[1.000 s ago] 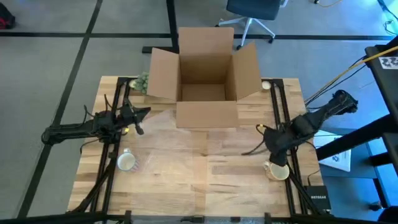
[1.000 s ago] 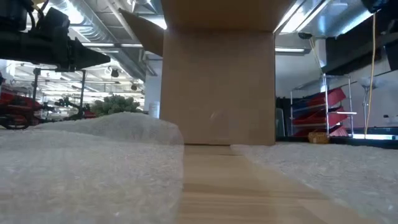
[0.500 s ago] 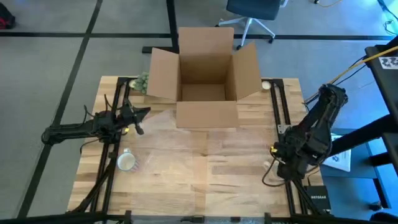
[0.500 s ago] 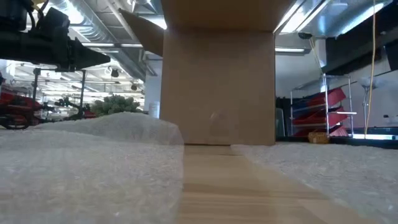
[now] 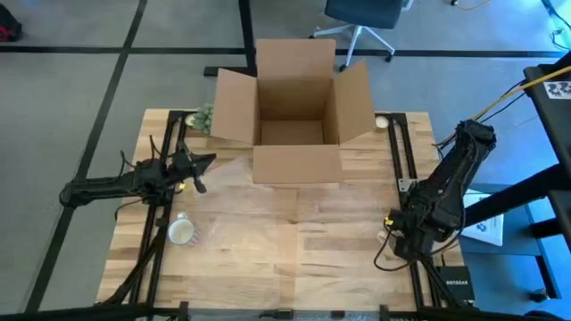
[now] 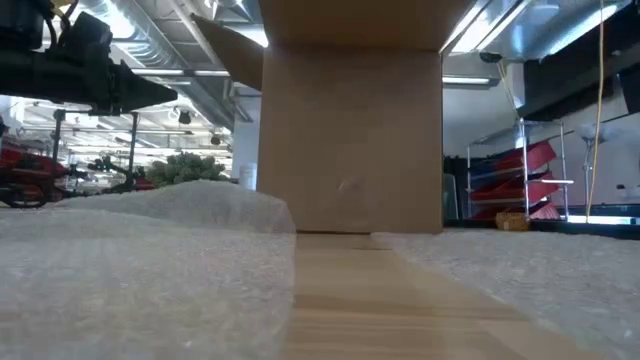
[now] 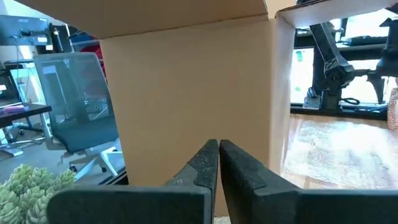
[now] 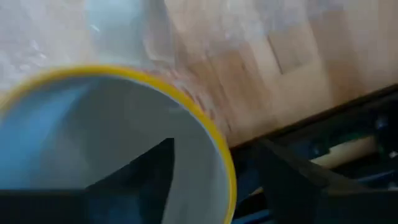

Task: Wrap mug
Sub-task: Wrap the orange mug with the bubble wrap

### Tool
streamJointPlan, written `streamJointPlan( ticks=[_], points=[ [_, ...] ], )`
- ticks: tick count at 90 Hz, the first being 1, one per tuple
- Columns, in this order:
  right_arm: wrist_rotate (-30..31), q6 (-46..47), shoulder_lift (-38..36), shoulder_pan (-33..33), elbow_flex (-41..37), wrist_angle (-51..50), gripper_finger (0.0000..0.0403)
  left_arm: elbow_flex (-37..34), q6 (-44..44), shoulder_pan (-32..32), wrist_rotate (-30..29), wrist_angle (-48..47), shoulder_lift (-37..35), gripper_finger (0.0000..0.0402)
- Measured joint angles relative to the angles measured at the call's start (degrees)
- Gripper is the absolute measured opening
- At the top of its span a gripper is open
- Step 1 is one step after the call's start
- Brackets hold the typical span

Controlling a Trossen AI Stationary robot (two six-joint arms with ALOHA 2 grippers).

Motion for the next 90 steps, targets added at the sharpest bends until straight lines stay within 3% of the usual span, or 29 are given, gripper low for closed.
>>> streamJointPlan(
  ticks=[11,16,29,48,70,90],
  points=[
    [0.56,-0.01,-0.02,-0.02,-0.05,0.03,0.004,0.0,0.0,0.0,0.0,0.0,0.0,0.0],
    [0.63,-0.35,-0.02,-0.02,0.17,-0.44,0.0016,0.0,0.0,0.0,0.0,0.02,-0.02,0.0],
    [1.22,-0.62,-0.48,-0.04,4.73,-4.4,0.0012,0.0,0.0,0.0,0.0,0.0,0.0,0.0],
    [7.16,-2.92,0.32,-2.07,13.79,-8.9,0.0006,0.0,0.0,0.0,0.01,0.0,0.0,0.0],
    [7.67,-23.73,12.15,-16.5,16.94,0.51,0.0005,0.0,-0.02,0.0,0.0,0.0,-0.02,0.0],
    [7.48,-41.48,24.23,-27.4,26.2,2.18,0.0004,0.0,-0.39,0.0,0.02,0.02,0.0,0.0]
  ],
)
